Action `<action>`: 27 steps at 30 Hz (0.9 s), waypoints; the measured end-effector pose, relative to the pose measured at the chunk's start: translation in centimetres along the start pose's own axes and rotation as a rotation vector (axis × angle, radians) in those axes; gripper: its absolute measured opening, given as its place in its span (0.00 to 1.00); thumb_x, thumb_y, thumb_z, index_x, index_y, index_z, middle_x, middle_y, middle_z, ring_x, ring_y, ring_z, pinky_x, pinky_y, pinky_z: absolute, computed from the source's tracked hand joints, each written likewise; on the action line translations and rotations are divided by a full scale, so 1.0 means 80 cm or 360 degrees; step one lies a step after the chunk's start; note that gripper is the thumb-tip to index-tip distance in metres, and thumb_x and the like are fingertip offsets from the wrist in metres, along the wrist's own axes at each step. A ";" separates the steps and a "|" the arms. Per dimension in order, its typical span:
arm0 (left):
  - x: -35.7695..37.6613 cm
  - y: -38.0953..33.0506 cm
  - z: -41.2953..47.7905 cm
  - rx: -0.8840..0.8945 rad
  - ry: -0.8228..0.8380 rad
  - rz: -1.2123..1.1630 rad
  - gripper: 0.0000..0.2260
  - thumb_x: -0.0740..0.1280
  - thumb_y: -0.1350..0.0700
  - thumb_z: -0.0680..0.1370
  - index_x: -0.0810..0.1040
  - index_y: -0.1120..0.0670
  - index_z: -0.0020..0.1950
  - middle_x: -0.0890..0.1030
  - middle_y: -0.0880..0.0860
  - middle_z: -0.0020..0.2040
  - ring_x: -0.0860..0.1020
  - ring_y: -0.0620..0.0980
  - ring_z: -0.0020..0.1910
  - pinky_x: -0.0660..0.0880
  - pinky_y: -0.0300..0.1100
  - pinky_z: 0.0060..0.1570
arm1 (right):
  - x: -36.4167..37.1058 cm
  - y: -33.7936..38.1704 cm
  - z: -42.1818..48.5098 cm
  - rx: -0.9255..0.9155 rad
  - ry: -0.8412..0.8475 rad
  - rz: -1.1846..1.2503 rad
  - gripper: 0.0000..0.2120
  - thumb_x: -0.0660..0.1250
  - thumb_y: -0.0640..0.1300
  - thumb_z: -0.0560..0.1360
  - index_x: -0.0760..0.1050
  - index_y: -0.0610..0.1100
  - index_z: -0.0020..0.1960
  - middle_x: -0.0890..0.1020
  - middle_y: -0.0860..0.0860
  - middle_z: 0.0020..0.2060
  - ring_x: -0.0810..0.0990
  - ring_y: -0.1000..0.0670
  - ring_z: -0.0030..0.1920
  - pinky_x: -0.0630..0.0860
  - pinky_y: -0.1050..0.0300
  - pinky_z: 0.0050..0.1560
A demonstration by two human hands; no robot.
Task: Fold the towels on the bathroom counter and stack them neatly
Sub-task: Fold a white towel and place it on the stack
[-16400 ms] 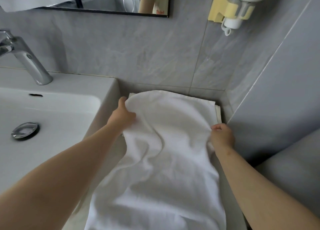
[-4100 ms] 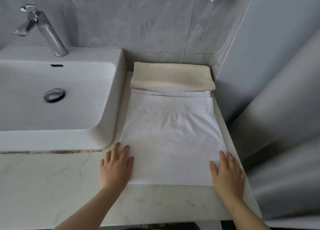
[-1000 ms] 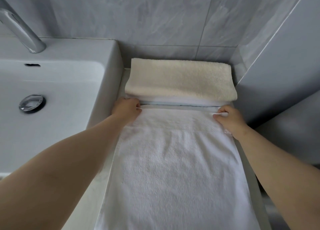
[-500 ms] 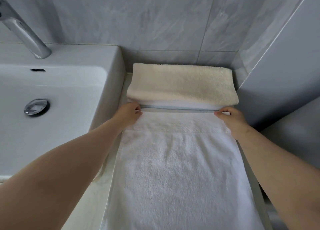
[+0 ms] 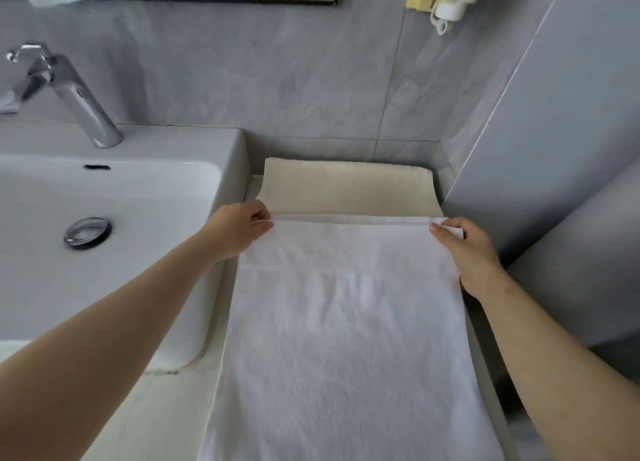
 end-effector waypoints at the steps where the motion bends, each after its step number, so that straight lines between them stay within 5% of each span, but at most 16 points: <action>1: -0.012 -0.004 -0.007 0.0015 -0.0051 -0.0025 0.07 0.63 0.54 0.79 0.77 0.55 0.51 0.76 0.50 0.44 0.73 0.50 0.45 0.65 0.39 0.42 | -0.005 0.011 -0.007 -0.0011 -0.0014 0.0019 0.06 0.68 0.44 0.75 0.73 0.46 0.41 0.76 0.51 0.39 0.74 0.52 0.40 0.72 0.56 0.41; 6: -0.083 -0.023 -0.044 0.0156 -0.0346 -0.0216 0.03 0.64 0.55 0.79 0.75 0.53 0.48 0.76 0.50 0.43 0.72 0.49 0.44 0.65 0.39 0.36 | -0.026 0.066 -0.041 -0.0158 0.0021 0.0317 0.08 0.70 0.45 0.73 0.75 0.50 0.36 0.75 0.51 0.36 0.73 0.52 0.39 0.70 0.57 0.38; 9: -0.121 -0.030 -0.061 0.0239 -0.0427 -0.0282 0.02 0.65 0.56 0.78 0.75 0.52 0.46 0.77 0.50 0.42 0.73 0.50 0.44 0.66 0.41 0.41 | -0.034 0.102 -0.059 -0.0320 0.0084 0.0478 0.11 0.78 0.53 0.56 0.77 0.52 0.29 0.76 0.57 0.28 0.73 0.56 0.32 0.70 0.64 0.31; 11: -0.144 -0.038 -0.070 0.0319 -0.0491 -0.0310 0.02 0.65 0.56 0.78 0.74 0.51 0.45 0.77 0.50 0.41 0.73 0.51 0.43 0.67 0.40 0.40 | -0.040 0.120 -0.066 -0.0423 0.0050 0.0528 0.08 0.75 0.47 0.63 0.77 0.52 0.28 0.76 0.59 0.27 0.72 0.56 0.32 0.69 0.63 0.32; 14: -0.169 -0.051 -0.084 0.0397 -0.0601 -0.0287 0.02 0.65 0.56 0.78 0.74 0.51 0.46 0.76 0.48 0.39 0.72 0.48 0.41 0.65 0.27 0.39 | -0.051 0.143 -0.072 -0.0578 -0.0068 0.0531 0.17 0.68 0.36 0.74 0.77 0.51 0.29 0.76 0.59 0.28 0.72 0.56 0.34 0.69 0.62 0.35; 19: -0.198 -0.061 -0.101 0.0501 -0.0776 -0.0317 0.07 0.68 0.52 0.76 0.73 0.44 0.40 0.77 0.49 0.40 0.74 0.49 0.41 0.66 0.28 0.39 | -0.069 0.181 -0.102 -0.0903 -0.0301 0.0438 0.15 0.70 0.36 0.72 0.75 0.53 0.33 0.77 0.63 0.28 0.74 0.63 0.33 0.71 0.70 0.34; 24: -0.213 -0.055 -0.112 0.0492 -0.0888 -0.0508 0.16 0.70 0.54 0.76 0.72 0.35 0.34 0.75 0.45 0.36 0.72 0.34 0.33 0.66 0.25 0.34 | -0.077 0.209 -0.133 -0.1244 -0.0451 0.0267 0.16 0.71 0.36 0.72 0.71 0.54 0.34 0.77 0.67 0.30 0.74 0.66 0.34 0.69 0.74 0.37; 27: -0.215 -0.055 -0.114 0.0494 -0.0862 -0.0574 0.12 0.69 0.55 0.76 0.72 0.41 0.35 0.74 0.45 0.35 0.71 0.37 0.32 0.67 0.28 0.33 | -0.078 0.217 -0.141 -0.1304 -0.0438 0.0218 0.17 0.70 0.36 0.73 0.69 0.53 0.33 0.75 0.65 0.29 0.72 0.64 0.32 0.68 0.74 0.36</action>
Point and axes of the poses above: each hand's wrist, its own z-axis towards the middle knuckle, its own x-axis out of the palm, y = z × x, the point moved 6 cm from there along z, towards the middle knuckle
